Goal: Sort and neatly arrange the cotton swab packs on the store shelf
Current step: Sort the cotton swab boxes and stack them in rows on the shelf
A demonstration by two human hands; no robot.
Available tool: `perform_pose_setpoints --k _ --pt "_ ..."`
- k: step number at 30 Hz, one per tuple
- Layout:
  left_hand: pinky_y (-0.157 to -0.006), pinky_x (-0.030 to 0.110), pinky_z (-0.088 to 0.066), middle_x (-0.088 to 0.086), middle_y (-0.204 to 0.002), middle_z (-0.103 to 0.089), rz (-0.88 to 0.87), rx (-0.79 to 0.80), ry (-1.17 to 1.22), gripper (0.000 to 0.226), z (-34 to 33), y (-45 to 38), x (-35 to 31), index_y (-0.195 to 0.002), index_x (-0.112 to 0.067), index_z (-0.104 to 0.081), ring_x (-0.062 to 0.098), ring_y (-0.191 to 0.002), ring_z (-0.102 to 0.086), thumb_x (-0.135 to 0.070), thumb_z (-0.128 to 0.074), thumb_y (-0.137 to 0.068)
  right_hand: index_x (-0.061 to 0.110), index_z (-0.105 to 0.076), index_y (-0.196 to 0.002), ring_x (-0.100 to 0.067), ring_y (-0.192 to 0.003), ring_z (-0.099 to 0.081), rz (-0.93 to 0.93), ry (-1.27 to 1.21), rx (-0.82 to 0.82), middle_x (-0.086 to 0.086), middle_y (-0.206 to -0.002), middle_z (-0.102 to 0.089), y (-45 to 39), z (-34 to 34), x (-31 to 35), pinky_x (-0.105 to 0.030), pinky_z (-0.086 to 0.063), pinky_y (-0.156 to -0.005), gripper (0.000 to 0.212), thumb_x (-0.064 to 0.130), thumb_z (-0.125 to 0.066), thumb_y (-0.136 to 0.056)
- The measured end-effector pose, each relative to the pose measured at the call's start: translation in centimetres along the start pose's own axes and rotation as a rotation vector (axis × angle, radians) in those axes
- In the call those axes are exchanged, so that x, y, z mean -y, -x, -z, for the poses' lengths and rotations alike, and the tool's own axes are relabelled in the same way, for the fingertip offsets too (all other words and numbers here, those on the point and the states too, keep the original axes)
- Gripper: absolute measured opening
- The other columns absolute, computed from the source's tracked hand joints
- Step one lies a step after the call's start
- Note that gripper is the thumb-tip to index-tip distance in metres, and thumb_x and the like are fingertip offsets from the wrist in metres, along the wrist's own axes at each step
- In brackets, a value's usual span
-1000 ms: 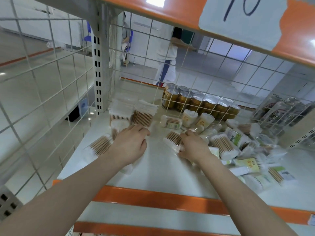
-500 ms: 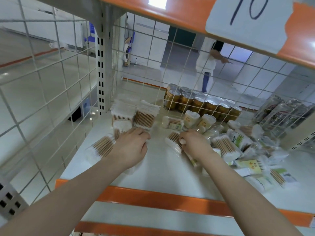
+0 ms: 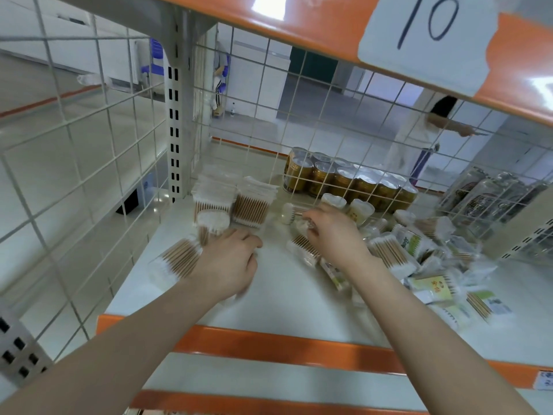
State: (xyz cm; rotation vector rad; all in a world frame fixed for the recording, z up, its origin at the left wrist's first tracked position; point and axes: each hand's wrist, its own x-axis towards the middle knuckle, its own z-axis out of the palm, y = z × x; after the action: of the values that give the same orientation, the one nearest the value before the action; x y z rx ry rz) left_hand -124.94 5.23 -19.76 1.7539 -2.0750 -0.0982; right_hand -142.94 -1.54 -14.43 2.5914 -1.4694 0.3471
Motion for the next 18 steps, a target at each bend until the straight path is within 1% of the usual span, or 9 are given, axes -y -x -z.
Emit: perform_pose_setpoints --k 2,6,8,10,11,14,16,18 --pt "-0.093 0.025 -0.035 -0.005 -0.13 -0.049 0.017 0.015 -0.001 0.036 0.1 0.1 0.0 -0.128 -0.023 -0.051 0.015 -0.12 -0.044 -0.024 -0.042 -0.093 0.014 -0.06 -0.118 -0.021 -0.102 -0.052 0.0 -0.023 -0.022 -0.004 -0.114 -0.057 0.0 0.2 0.5 -0.027 -0.04 -0.074 0.03 0.012 -0.049 -0.09" --pt "-0.095 0.027 -0.037 -0.002 -0.135 -0.044 0.095 0.09 0.038 0.04 0.3 0.3 -0.2 -0.134 -0.022 -0.044 0.017 -0.122 -0.043 -0.028 -0.043 -0.094 0.016 -0.06 -0.117 -0.019 -0.103 -0.051 -0.003 -0.077 -0.039 -0.002 -0.114 -0.057 0.1 0.5 1.3 -0.027 -0.04 -0.075 0.029 0.016 -0.052 -0.09" --pt "-0.096 0.029 -0.038 0.001 -0.136 -0.044 0.122 0.123 0.06 0.042 0.3 0.2 -0.3 -0.135 -0.021 -0.043 0.018 -0.123 -0.043 -0.03 -0.044 -0.094 0.014 -0.061 -0.115 -0.019 -0.102 -0.053 -0.01 -0.144 -0.043 -0.003 -0.113 -0.058 0.2 0.7 1.6 -0.027 -0.041 -0.078 0.027 0.016 -0.055 -0.089" --pt "-0.097 0.03 -0.038 0.002 -0.135 -0.045 0.149 0.118 0.081 0.043 0.3 0.0 -0.4 -0.135 -0.019 -0.044 0.02 -0.121 -0.045 -0.031 -0.045 -0.094 0.013 -0.062 -0.114 -0.017 -0.098 -0.054 -0.028 -0.239 -0.059 -0.003 -0.112 -0.059 0.5 1.0 1.9 -0.028 -0.044 -0.082 0.027 0.016 -0.057 -0.088" --pt "-0.097 0.031 -0.038 0.002 -0.134 -0.046 0.161 0.108 0.084 0.043 0.3 -0.1 -0.5 -0.135 -0.019 -0.045 0.021 -0.121 -0.045 -0.032 -0.045 -0.093 0.014 -0.062 -0.113 -0.014 -0.095 -0.054 -0.043 -0.285 -0.075 -0.002 -0.111 -0.06 0.6 1.2 2.1 -0.027 -0.044 -0.082 0.026 0.016 -0.059 -0.087" --pt "-0.103 0.033 -0.029 0.004 -0.134 -0.047 0.171 0.094 -0.037 0.047 0.4 -0.3 -0.6 -0.135 -0.018 -0.043 0.023 -0.124 -0.041 -0.039 -0.044 -0.093 0.016 -0.063 -0.108 -0.011 -0.087 -0.053 -0.087 -0.394 -0.142 0.002 -0.105 -0.061 1.1 1.6 2.6 -0.026 -0.046 -0.076 0.023 0.015 -0.062 -0.085" --pt "-0.109 0.038 -0.019 0.005 -0.137 -0.044 0.187 0.125 -0.124 0.051 0.4 -0.3 -0.5 -0.136 -0.017 -0.041 0.024 -0.129 -0.035 -0.045 -0.042 -0.093 0.017 -0.064 -0.105 -0.01 -0.086 -0.055 -0.112 -0.464 -0.176 0.004 -0.102 -0.062 1.3 1.7 2.7 -0.024 -0.048 -0.074 0.021 0.015 -0.064 -0.085" --pt "-0.11 0.041 -0.016 0.005 -0.138 -0.042 0.194 0.144 -0.15 0.054 0.4 -0.3 -0.4 -0.136 -0.017 -0.041 0.025 -0.13 -0.033 -0.048 -0.041 -0.092 0.017 -0.064 -0.104 -0.01 -0.085 -0.056 -0.131 -0.536 -0.194 0.005 -0.1 -0.062 1.5 1.6 2.7 -0.021 -0.048 -0.074 0.02 0.014 -0.065 -0.084"
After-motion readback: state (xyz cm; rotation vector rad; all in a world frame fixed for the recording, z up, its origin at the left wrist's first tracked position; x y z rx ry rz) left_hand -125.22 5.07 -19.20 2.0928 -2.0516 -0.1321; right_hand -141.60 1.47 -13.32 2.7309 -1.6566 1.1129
